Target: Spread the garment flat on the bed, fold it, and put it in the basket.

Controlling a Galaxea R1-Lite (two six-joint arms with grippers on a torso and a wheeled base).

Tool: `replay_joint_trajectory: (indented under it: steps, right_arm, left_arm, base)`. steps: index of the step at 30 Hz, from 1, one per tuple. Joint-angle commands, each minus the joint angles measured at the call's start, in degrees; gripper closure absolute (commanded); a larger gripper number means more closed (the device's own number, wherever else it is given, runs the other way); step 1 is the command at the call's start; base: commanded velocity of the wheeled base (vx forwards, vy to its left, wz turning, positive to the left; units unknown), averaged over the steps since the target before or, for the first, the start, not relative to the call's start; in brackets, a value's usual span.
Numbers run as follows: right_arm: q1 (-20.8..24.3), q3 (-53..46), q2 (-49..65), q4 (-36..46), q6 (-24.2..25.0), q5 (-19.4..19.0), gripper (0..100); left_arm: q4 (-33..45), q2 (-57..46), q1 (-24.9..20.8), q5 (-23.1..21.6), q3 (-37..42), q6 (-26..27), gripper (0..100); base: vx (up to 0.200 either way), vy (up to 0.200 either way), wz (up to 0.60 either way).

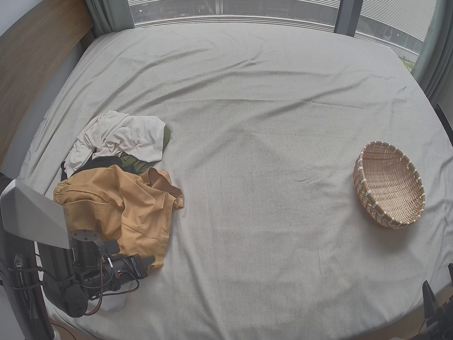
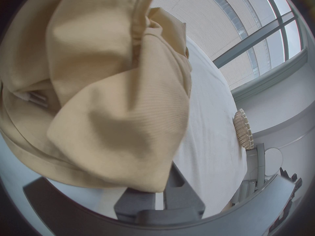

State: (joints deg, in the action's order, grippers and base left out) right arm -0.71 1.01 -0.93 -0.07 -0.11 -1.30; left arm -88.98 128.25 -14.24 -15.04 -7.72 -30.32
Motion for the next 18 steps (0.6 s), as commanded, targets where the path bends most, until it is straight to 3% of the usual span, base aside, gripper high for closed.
replay_joint_trajectory:
  steps: [1, 18]
  right_arm:
    - [0.0, -1.0, 0.8, 0.0, 0.0, 0.0, 0]
    - [-0.1, -1.0, 0.8, 0.0, 0.1, 0.0, 0]
  left_arm:
    - [0.0, -0.7, -3.1, 1.0, -0.6, -1.1, 100]
    - [0.0, -0.5, -10.1, 1.9, -4.8, -1.8, 100]
  base:
    - [0.0, 0.0, 0.0]
    - [0.0, 0.0, 0.0]
